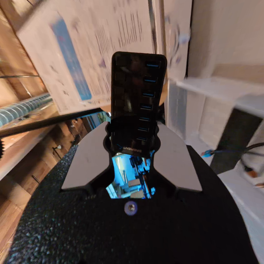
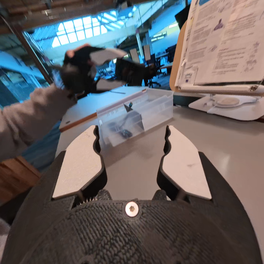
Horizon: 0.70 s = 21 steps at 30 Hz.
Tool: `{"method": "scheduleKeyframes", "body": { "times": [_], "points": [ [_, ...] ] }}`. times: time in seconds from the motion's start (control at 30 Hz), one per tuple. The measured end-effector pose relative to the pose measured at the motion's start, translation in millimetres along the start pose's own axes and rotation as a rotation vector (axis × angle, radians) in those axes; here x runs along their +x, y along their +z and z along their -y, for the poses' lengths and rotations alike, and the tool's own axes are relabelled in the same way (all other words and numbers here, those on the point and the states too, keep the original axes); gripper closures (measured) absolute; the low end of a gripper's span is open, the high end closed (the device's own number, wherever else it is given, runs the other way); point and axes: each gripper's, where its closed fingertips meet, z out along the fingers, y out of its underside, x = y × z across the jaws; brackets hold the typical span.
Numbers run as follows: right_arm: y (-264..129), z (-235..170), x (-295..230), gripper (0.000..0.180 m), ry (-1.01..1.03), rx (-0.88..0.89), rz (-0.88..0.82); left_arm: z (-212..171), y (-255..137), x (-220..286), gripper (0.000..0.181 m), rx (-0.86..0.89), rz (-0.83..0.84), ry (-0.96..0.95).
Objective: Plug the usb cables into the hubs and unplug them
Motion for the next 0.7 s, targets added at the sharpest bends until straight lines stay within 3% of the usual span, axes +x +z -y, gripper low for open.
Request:
{"method": "scheduleKeyframes", "body": {
  "times": [0.03, 0.2, 0.3, 0.33, 0.53, 0.6, 0.7],
  "points": [
    [7, 4, 0, 0.091, 0.012, 0.023, 0.011, 21, -15, 4, 0.123, 0.037, 0.029, -0.005],
    [32, -12, -17, 0.104, -0.033, -0.025, 0.106, 113, -73, 36, 0.123, 0.202, 0.177, 0.044],
    [26, -20, -28, 0.144, -0.099, -0.037, 0.154, 145, -90, 47, 0.123, 0.274, 0.225, 0.030],
    [23, -24, -31, 0.149, -0.112, -0.054, 0.173, 152, -93, 48, 0.123, 0.297, 0.242, 0.022],
    [2, -27, -27, 0.152, -0.143, -0.039, 0.196, 174, -95, 55, 0.123, 0.374, 0.258, -0.052],
    [-5, -19, -23, 0.153, -0.157, 0.015, 0.167, 179, -98, 53, 0.122, 0.417, 0.246, -0.154],
    [-14, -6, -9, 0.153, -0.257, 0.078, 0.048, 165, -98, 44, 0.108, 0.438, 0.145, -0.605]
  ]
}}
